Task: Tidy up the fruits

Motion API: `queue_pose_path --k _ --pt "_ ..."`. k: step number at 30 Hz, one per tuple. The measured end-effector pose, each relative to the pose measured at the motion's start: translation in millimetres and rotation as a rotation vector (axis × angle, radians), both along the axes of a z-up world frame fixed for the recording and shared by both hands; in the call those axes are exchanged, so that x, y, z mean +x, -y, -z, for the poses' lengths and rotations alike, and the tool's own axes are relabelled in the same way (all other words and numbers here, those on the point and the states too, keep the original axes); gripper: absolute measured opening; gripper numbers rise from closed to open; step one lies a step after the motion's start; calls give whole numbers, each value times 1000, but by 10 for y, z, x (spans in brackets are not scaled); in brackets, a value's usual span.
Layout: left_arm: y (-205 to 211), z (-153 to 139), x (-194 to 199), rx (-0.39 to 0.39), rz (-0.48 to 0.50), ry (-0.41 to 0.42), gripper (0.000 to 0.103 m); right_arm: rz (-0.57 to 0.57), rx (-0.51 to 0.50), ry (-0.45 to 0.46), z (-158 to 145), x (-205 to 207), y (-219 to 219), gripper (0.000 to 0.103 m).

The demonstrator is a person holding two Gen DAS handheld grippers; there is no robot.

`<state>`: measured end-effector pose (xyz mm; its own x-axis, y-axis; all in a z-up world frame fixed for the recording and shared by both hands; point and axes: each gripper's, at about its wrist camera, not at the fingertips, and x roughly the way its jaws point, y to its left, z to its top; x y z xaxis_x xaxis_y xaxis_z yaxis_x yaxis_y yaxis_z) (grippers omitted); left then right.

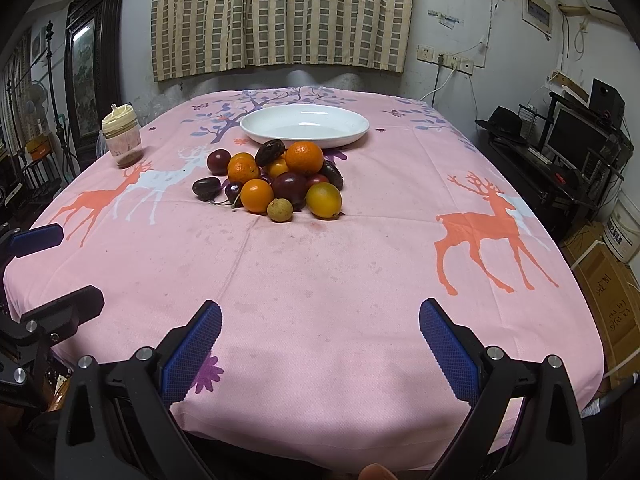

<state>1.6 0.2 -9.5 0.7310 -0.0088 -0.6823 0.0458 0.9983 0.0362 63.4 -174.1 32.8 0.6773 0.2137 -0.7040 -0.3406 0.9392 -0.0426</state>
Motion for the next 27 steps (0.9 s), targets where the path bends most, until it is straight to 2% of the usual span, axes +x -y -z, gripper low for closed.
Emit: queue_pose_path --k 27 --pt "8 -1 -11 -1 3 -3 99 -1 0 -1 17 6 12 99"
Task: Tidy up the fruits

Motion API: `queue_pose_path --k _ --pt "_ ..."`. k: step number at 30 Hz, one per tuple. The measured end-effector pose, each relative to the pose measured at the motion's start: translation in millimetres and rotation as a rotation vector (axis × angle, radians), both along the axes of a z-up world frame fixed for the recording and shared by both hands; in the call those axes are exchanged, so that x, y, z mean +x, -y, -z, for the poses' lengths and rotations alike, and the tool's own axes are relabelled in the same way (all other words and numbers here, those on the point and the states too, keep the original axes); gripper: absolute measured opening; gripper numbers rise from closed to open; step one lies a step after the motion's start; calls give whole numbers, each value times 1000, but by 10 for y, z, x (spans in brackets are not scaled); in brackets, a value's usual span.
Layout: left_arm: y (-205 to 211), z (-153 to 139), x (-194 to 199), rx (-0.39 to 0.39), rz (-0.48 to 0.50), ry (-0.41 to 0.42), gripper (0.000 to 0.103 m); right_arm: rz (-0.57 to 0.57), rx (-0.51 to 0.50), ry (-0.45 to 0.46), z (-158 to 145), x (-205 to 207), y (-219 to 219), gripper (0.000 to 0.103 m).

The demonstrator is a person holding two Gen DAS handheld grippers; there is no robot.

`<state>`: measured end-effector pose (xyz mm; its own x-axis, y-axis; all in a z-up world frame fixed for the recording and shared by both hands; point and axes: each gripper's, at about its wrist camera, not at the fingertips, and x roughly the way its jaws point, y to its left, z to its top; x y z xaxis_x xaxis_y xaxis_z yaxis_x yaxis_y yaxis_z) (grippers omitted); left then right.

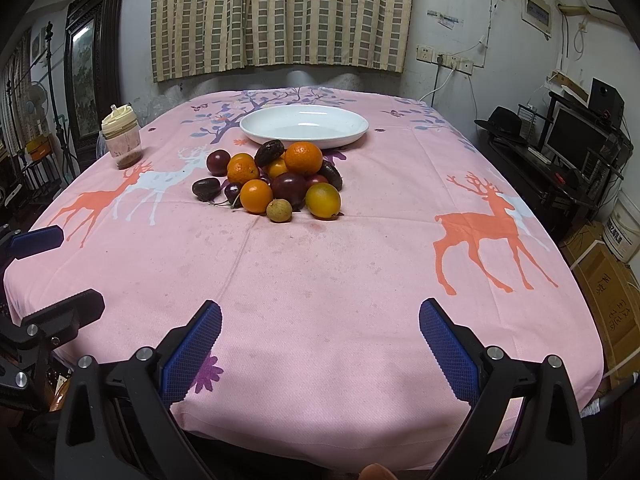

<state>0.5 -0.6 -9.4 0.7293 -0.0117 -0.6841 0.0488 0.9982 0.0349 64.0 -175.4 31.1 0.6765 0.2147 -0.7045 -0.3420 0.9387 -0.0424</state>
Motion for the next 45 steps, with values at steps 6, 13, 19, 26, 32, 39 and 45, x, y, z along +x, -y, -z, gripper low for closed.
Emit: queue_pose_path --k 6,13,19,26,32,39,45 --pt "9 15 -8 -1 1 -10 99 0 0 -1 1 -2 -4 99" --pt "-4 36 15 -3 -1 -24 99 3 0 -6 -71 -8 9 99" --pt "-17 97 56 -5 0 -41 99 2 -3 -15 100 37 -16 99" --pt "-144 269 219 -42 -1 -90 99 -11 24 -13 218 130 -50 99" --pt "-453 417 489 -90 -22 -115 99 -30 97 -107 450 365 14 99" --pt "-872 359 890 -156 -67 -102 99 -1 160 -166 338 876 37 99" --pt "-1057 317 1090 -121 -70 -57 99 -18 81 -189 347 1375 -145 75"
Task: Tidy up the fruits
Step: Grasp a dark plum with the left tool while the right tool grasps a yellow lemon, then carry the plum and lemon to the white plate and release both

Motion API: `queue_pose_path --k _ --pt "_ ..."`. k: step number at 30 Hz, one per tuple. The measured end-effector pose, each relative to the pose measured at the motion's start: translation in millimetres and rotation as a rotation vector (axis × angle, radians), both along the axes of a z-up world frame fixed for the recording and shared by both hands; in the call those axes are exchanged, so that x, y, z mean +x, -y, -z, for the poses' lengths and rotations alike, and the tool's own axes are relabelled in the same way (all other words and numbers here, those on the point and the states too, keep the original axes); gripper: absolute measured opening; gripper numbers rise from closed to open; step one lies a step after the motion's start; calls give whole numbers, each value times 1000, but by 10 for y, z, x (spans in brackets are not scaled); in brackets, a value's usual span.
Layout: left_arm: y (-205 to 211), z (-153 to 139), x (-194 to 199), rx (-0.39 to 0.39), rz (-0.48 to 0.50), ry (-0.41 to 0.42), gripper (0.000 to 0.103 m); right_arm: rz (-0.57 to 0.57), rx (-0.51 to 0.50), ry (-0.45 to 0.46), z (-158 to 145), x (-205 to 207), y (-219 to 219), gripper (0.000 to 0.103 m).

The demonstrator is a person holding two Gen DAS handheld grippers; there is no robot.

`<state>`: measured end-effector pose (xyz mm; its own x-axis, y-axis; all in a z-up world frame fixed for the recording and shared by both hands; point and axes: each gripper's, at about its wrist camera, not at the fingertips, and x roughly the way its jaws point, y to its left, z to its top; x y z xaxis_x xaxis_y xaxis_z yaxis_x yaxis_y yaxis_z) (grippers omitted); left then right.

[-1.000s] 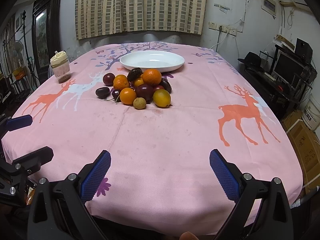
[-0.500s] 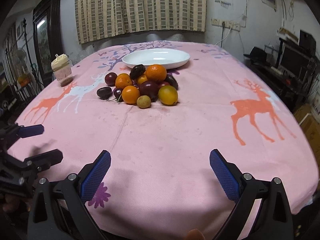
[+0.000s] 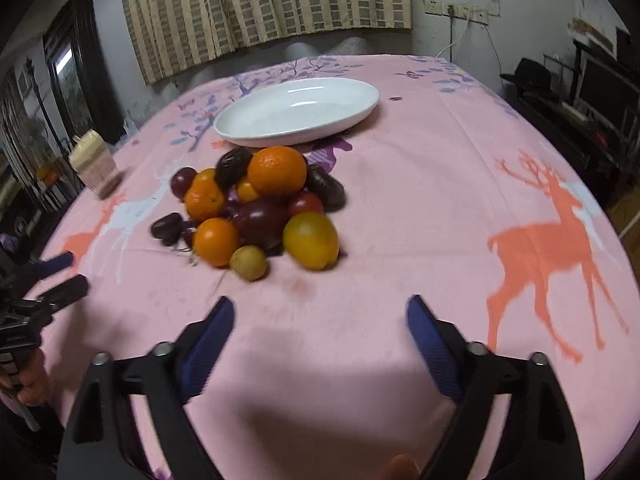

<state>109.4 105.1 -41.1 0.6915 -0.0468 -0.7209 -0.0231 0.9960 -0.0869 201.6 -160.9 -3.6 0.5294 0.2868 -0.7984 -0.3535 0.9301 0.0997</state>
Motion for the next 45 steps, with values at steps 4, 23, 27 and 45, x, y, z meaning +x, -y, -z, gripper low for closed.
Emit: queue_pose_path --k 4,23,27,45 --pt "-50 47 97 30 20 -13 99 -21 -26 -34 59 267 -99 66" --pt "131 229 905 65 242 -118 59 -98 85 -90 208 501 -87 38" --pt "163 292 1082 15 273 -153 59 -78 111 -93 201 517 -4 38" --pt "90 139 1129 -14 286 -120 35 -102 178 -66 -73 629 32 38"
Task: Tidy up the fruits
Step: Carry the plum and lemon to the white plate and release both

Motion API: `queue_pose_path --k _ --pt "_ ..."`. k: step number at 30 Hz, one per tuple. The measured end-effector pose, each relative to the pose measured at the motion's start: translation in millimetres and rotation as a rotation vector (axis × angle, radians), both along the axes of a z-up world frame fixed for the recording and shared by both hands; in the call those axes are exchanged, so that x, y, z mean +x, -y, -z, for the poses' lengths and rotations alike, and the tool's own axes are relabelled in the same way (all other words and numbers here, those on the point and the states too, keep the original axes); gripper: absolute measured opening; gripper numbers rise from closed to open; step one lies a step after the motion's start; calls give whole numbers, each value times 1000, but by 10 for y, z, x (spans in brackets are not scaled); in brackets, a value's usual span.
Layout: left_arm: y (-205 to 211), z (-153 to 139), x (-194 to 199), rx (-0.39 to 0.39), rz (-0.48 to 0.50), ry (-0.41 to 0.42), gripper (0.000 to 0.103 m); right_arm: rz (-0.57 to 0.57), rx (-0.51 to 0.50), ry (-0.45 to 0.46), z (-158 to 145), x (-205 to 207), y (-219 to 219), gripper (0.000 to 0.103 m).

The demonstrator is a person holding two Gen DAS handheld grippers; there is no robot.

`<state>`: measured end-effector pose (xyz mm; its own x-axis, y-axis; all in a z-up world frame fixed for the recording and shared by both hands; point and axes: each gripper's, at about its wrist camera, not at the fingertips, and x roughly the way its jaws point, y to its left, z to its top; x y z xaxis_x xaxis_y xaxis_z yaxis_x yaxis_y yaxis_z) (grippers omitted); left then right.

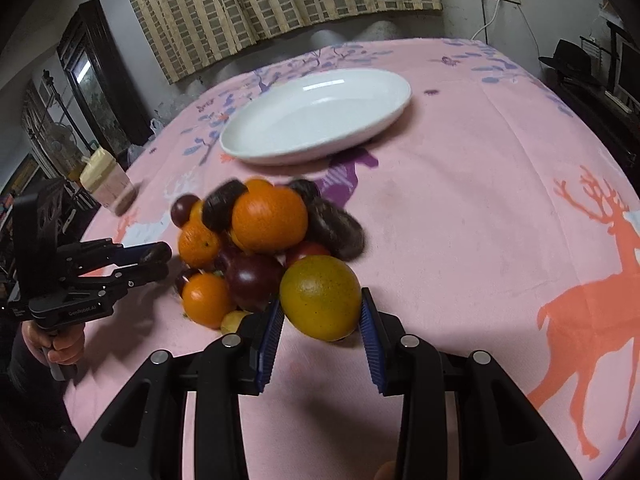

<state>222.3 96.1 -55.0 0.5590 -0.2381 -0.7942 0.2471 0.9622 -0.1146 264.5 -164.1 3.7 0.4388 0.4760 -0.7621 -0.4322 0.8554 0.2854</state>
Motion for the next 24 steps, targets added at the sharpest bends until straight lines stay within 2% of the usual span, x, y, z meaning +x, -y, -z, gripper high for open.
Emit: queue_pose_path --k 4,6,9,13,16,23,24 --pt "-83 -338 310 -47 -3 56 35 -7 48 55 -265 301 -116 38" --pt "-76 -458 584 -43 -19 86 35 0 65 68 -339 603 -230 38" --pt "-21 -501 1100 -35 -30 95 35 26 20 76 -334 1052 -425 38" --pt "38 -351 1747 -35 -61 44 35 30 -44 38 -152 1579 -674 38" --pt "41 -170 2060 -21 -86 -10 35 15 -84 9 18 1801 -830 38" --pt "-9 64 2322 -10 -110 -71 36 -39 -157 -3 212 1908 -1057 39" --pt "-16 55 2316 -3 -116 -67 43 -38 -157 -9 201 1892 -1043 41"
